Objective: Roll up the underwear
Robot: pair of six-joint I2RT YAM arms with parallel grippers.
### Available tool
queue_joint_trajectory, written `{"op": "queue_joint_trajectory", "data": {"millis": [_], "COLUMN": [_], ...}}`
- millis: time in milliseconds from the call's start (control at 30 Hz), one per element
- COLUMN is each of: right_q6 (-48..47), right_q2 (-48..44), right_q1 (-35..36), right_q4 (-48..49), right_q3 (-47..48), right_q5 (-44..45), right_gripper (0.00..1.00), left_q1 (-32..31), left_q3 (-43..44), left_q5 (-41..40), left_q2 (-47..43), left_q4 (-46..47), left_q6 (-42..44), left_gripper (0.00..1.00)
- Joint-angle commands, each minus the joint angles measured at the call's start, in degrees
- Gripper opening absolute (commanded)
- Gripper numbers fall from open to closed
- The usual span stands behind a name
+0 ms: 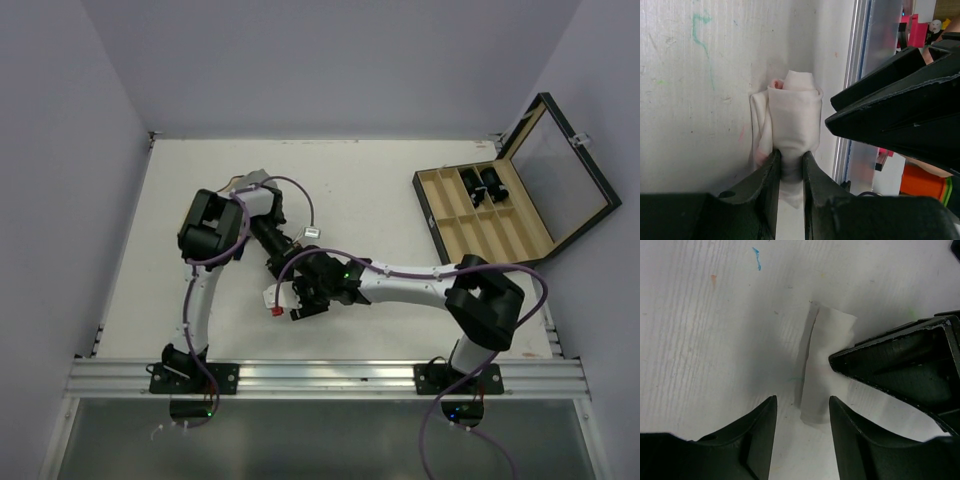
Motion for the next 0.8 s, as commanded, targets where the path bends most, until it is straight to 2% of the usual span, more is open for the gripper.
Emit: {"op": "queue_joint_trajectory", "data": {"millis": [0,300,767], "right_q6": [-2.6,-2.4,-6.9], "right_q2": [0.4,3.2,9.7], "right_q1": [0.2,0.4,0.4], "right_q4": [4.6,8.7,12.5], "right_q3": [-0.4,-1.4,-2.2], "right_q5": [-0.4,0.2,-0.3], "right_gripper": [0.51,0.56,0.52], "left_q1": [0.7,0.9,1.0], "left_q3": [0.9,1.2,-1.2], "left_q5": [-7.4,-5.4,-5.1], "left_q2": [4.8,6.6,6.8], "left_q4": [10.9,9.2,9.0], "left_q6": [5.9,7.0,8.4], "left_gripper": [0.02,0.02,0.03]}}
